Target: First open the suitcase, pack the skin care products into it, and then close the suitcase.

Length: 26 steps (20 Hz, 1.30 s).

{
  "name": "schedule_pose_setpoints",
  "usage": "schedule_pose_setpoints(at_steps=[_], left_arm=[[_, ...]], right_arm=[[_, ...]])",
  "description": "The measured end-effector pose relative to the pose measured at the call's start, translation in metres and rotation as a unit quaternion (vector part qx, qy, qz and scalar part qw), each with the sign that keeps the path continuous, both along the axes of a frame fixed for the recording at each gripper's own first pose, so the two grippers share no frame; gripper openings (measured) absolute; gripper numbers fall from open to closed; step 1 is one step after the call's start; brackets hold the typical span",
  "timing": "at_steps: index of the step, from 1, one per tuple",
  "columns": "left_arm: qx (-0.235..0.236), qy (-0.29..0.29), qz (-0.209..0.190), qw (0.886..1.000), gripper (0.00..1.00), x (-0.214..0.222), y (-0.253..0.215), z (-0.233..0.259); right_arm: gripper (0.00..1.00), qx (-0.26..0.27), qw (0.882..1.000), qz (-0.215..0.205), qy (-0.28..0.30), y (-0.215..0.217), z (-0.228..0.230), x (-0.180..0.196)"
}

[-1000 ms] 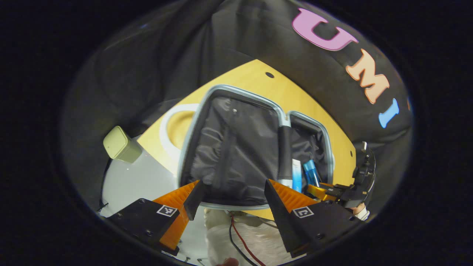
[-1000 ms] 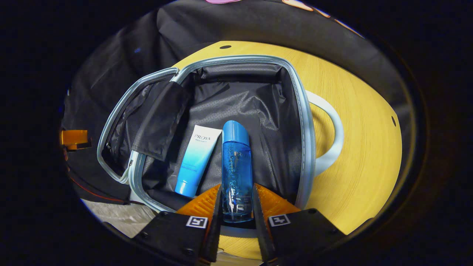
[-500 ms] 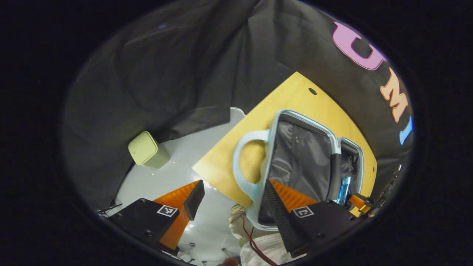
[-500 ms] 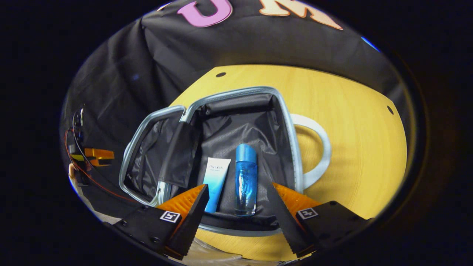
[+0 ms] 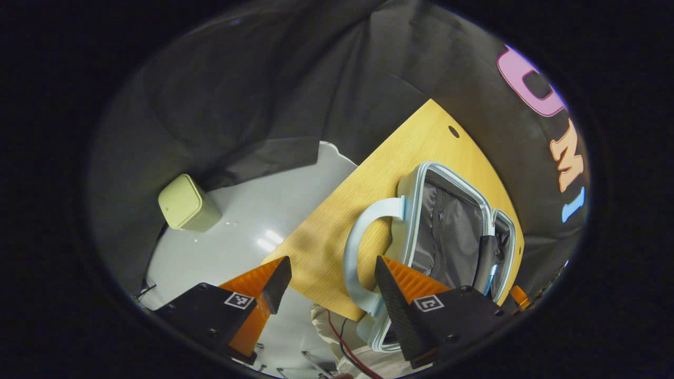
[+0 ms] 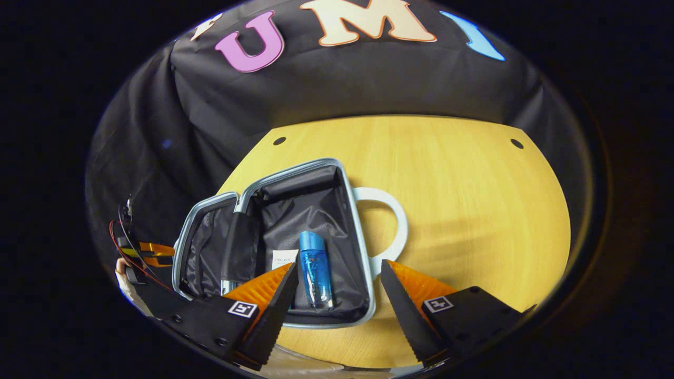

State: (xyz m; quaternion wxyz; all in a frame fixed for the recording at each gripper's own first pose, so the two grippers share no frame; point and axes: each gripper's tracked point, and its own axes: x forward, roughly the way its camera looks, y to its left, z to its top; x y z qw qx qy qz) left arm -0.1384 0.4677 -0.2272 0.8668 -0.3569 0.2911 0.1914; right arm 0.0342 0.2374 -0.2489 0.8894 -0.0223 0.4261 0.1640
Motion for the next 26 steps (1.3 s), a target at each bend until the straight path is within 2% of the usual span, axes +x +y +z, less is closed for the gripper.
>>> schedule_pose_setpoints(at_steps=[2,6,7,8,9,10,11,12,13,14,15,18,19,25,26], left_arm=[[-0.034,-0.009,-0.004,0.999,0.86,0.007,-0.004,-0.005],[-0.087,-0.033,-0.014,0.996,0.24,0.020,-0.013,-0.006],[-0.085,-0.031,-0.013,0.996,0.14,0.020,-0.013,-0.006],[-0.081,-0.035,-0.018,0.996,0.09,0.023,-0.012,-0.008],[-0.078,-0.038,-0.021,0.996,0.10,0.025,-0.012,-0.007],[-0.073,-0.036,-0.024,0.996,0.10,0.025,-0.011,-0.007],[-0.069,-0.036,-0.026,0.997,0.04,0.027,-0.012,-0.008],[-0.063,-0.034,-0.030,0.997,0.05,0.026,-0.012,-0.007],[-0.056,-0.033,-0.037,0.997,0.06,0.025,-0.012,-0.007],[-0.055,-0.033,-0.039,0.997,0.06,0.025,-0.013,-0.007],[-0.056,-0.034,-0.043,0.997,0.05,0.025,-0.014,-0.005],[-0.085,-0.047,-0.038,0.995,0.05,0.026,-0.015,0.003],[-0.091,-0.054,-0.037,0.994,0.04,0.026,-0.017,0.006],[-0.080,-0.092,-0.040,0.992,0.03,0.018,-0.032,0.050],[-0.075,-0.100,-0.041,0.991,0.02,0.016,-0.034,0.061]], right_arm=[[0.98,-0.003,1.000,-0.018,-0.006,-0.013,0.004,0.000],[0.98,-0.018,0.999,-0.033,-0.004,-0.031,0.005,-0.004],[0.94,-0.025,0.999,-0.034,-0.004,-0.036,0.004,-0.005],[0.94,-0.029,0.999,-0.034,-0.002,-0.038,0.004,-0.005],[0.98,-0.030,0.999,-0.033,-0.002,-0.039,0.004,-0.006],[0.98,-0.030,0.999,-0.034,-0.003,-0.039,0.005,-0.005],[0.94,-0.030,0.999,-0.035,-0.004,-0.040,0.005,-0.005],[0.98,-0.031,0.999,-0.035,-0.004,-0.040,0.005,-0.004],[0.94,-0.031,0.999,-0.034,-0.003,-0.039,0.004,-0.004],[0.98,-0.031,0.999,-0.033,-0.002,-0.038,0.003,-0.004],[0.94,-0.032,0.999,-0.030,-0.001,-0.037,0.002,-0.004],[0.94,-0.034,0.999,-0.025,-0.002,-0.035,0.001,-0.003],[0.98,-0.034,0.999,-0.024,-0.002,-0.035,0.001,-0.003],[0.98,-0.029,0.999,-0.021,-0.006,-0.036,-0.001,-0.002],[0.94,-0.027,0.999,-0.022,-0.005,-0.038,-0.001,-0.004]])
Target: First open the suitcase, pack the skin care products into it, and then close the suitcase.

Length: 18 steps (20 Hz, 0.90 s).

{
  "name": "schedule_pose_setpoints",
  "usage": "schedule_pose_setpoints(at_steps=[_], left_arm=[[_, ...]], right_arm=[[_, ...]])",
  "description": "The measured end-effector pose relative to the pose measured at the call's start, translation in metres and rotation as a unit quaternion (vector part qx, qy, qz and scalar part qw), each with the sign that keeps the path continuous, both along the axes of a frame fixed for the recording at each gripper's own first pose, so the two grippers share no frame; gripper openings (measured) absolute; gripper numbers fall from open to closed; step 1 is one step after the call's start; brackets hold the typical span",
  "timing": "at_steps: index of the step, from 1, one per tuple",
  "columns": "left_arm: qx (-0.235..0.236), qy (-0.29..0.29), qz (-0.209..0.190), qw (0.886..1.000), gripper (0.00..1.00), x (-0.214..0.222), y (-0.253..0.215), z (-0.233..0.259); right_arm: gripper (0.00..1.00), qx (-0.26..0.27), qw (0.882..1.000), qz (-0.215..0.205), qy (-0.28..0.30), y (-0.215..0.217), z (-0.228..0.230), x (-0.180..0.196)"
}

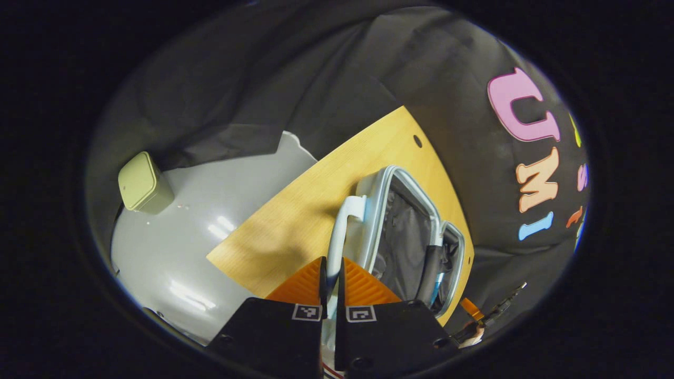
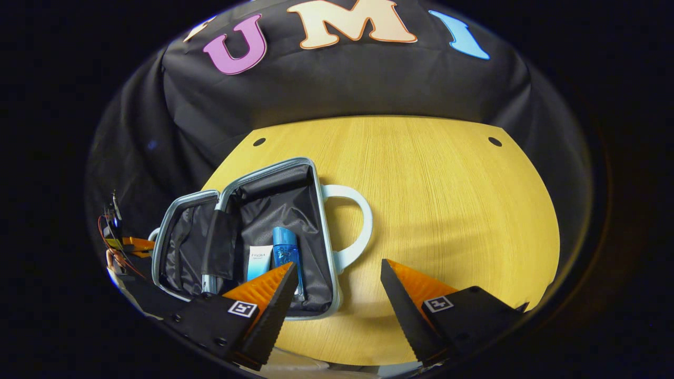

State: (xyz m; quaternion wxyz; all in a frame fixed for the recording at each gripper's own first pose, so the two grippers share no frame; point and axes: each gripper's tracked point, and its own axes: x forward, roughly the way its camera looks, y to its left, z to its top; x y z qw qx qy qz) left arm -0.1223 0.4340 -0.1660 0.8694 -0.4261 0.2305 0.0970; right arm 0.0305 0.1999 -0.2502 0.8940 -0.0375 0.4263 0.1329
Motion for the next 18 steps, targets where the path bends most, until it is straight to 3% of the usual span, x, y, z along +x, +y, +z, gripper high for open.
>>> schedule_pose_setpoints(at_steps=[1,6,7,9,14,15,16,18], left_arm=[[0.006,-0.008,0.003,1.000,0.02,-0.002,-0.002,0.012],[0.033,-0.035,0.013,0.999,0.02,-0.010,-0.021,0.060],[0.038,-0.040,0.017,0.998,0.02,-0.013,-0.024,0.068],[0.051,-0.050,0.017,0.997,0.01,-0.016,-0.037,0.088],[0.085,-0.083,0.010,0.993,0.02,-0.019,-0.080,0.136],[0.092,-0.087,0.007,0.992,0.03,-0.018,-0.089,0.145],[0.098,-0.093,0.005,0.991,0.03,-0.017,-0.098,0.153],[0.101,-0.107,0.003,0.989,0.04,-0.016,-0.117,0.169]], right_arm=[[0.98,0.003,1.000,-0.001,0.001,-0.003,0.000,-0.001],[0.98,0.017,1.000,-0.008,-0.002,-0.017,-0.003,-0.001],[0.94,0.020,1.000,-0.010,-0.003,-0.021,-0.004,-0.001],[0.98,0.024,1.000,-0.013,-0.005,-0.031,-0.006,0.001],[0.98,0.043,0.999,-0.027,-0.008,-0.059,-0.006,0.004],[0.94,0.048,0.998,-0.030,-0.009,-0.065,-0.005,0.005],[0.98,0.051,0.998,-0.032,-0.011,-0.072,-0.004,0.007],[0.98,0.055,0.998,-0.034,-0.021,-0.086,0.002,0.010]])
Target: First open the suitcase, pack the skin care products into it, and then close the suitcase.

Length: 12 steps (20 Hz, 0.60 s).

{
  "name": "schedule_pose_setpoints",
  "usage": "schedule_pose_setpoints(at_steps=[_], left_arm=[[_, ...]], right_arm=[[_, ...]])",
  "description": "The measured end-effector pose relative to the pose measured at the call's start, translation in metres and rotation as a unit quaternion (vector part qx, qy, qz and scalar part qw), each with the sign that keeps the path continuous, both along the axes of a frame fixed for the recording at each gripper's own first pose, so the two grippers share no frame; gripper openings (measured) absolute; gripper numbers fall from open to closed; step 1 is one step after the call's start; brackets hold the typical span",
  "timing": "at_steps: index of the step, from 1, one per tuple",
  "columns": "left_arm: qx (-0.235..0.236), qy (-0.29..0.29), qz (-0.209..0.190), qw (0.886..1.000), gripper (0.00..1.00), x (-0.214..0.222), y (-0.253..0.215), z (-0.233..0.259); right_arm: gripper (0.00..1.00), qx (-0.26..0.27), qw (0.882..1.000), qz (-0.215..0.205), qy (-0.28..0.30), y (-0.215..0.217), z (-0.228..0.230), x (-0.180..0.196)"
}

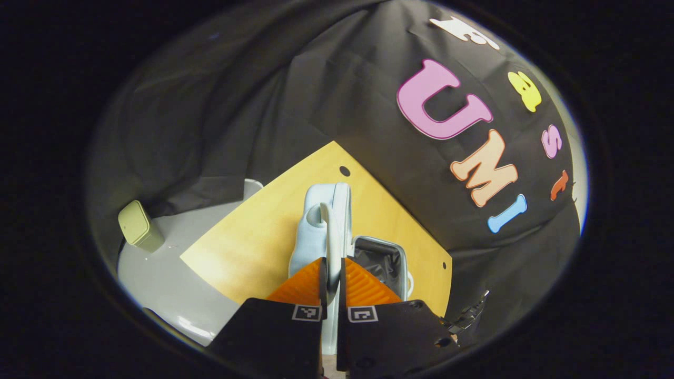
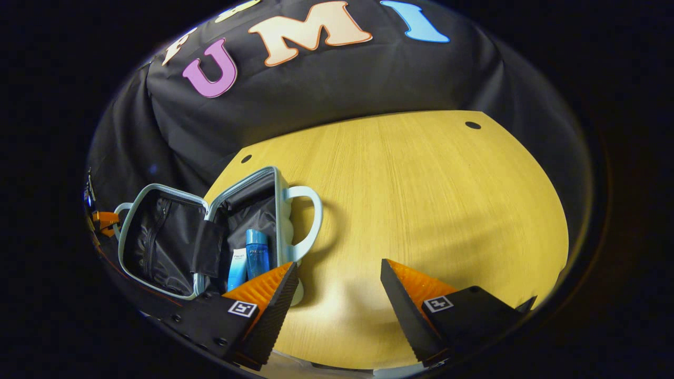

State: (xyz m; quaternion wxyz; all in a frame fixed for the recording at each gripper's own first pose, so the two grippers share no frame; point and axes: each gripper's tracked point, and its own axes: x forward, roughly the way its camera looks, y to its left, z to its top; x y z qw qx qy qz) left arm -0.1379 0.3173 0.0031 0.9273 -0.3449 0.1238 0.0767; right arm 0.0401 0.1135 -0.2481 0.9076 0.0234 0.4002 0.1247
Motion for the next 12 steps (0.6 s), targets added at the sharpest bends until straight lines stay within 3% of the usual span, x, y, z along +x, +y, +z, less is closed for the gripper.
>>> schedule_pose_setpoints(at_steps=[4,5,6,12], left_arm=[[0.007,-0.028,-0.018,0.999,0.04,0.014,-0.048,0.029],[0.012,-0.032,-0.025,0.999,0.04,0.018,-0.060,0.035],[0.017,-0.037,-0.034,0.999,0.04,0.021,-0.074,0.039],[0.038,-0.059,-0.099,0.993,0.04,0.060,-0.157,0.058]], right_arm=[[0.98,0.010,1.000,0.005,-0.012,-0.024,0.007,0.004],[0.94,0.013,1.000,0.005,-0.014,-0.029,0.008,0.005],[0.98,0.016,1.000,0.006,-0.015,-0.034,0.010,0.006],[0.98,0.020,0.999,0.014,-0.028,-0.064,0.018,-0.001]])
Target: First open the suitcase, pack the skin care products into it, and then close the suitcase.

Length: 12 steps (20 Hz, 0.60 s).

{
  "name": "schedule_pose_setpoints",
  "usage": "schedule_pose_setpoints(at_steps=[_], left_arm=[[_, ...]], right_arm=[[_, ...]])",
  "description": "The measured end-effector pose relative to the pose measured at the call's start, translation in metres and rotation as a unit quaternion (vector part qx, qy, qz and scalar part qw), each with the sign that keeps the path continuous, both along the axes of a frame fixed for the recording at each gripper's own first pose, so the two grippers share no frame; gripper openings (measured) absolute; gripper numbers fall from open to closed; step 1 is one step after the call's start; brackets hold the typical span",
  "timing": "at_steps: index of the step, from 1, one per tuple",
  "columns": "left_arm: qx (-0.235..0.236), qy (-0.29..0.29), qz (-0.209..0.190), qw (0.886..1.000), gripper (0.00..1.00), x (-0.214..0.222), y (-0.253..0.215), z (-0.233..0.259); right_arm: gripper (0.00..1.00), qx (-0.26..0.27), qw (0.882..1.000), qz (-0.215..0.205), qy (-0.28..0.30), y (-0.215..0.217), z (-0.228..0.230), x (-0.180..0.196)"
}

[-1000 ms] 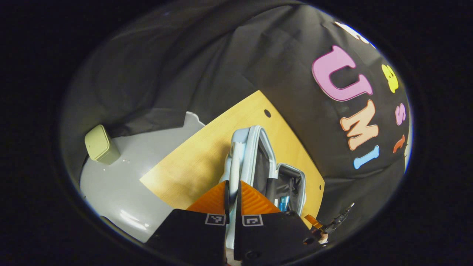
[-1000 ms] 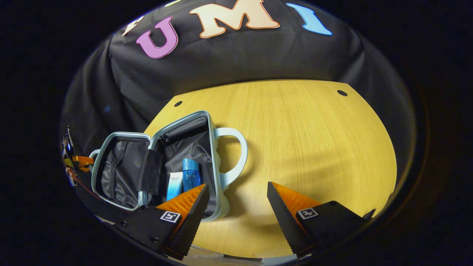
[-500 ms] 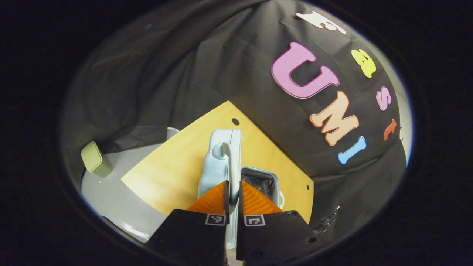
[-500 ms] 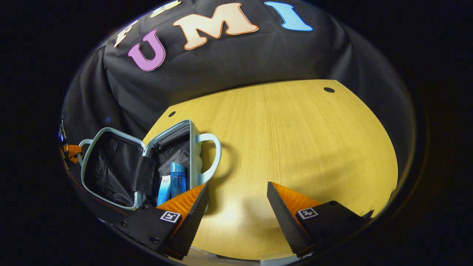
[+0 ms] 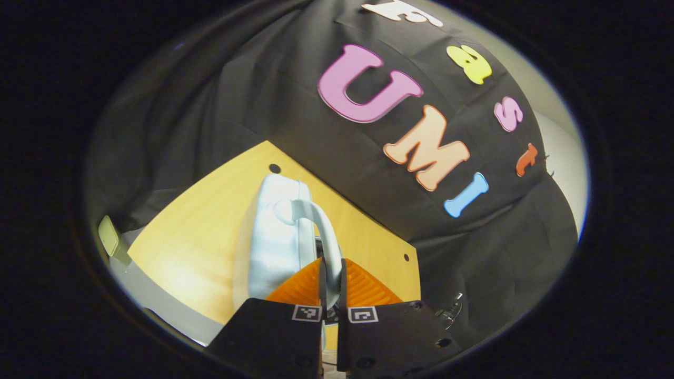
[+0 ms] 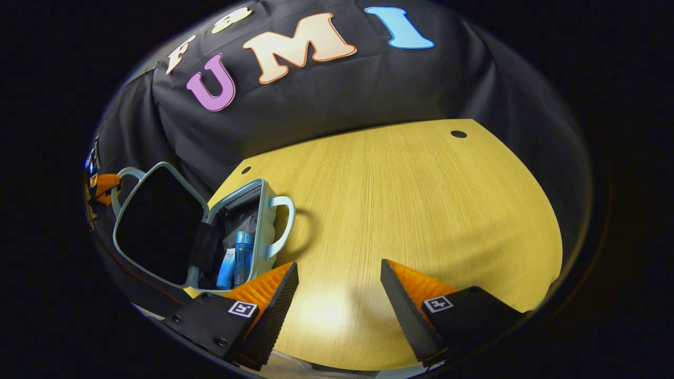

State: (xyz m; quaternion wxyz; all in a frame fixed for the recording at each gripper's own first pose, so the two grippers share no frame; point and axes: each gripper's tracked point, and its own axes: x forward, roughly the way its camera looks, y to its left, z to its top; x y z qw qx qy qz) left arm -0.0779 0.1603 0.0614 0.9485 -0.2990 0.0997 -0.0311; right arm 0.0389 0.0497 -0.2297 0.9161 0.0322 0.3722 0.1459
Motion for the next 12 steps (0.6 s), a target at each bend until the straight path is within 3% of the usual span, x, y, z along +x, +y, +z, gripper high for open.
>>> schedule_pose_setpoints(at_steps=[7,12], left_arm=[[-0.005,0.012,-0.086,0.996,0.04,0.057,-0.089,-0.012],[0.004,0.070,-0.149,0.986,0.04,0.104,-0.148,-0.054]], right_arm=[[0.98,0.017,1.000,0.001,-0.026,-0.013,0.015,-0.010],[0.98,0.027,0.998,-0.014,-0.046,-0.018,0.027,-0.010]])
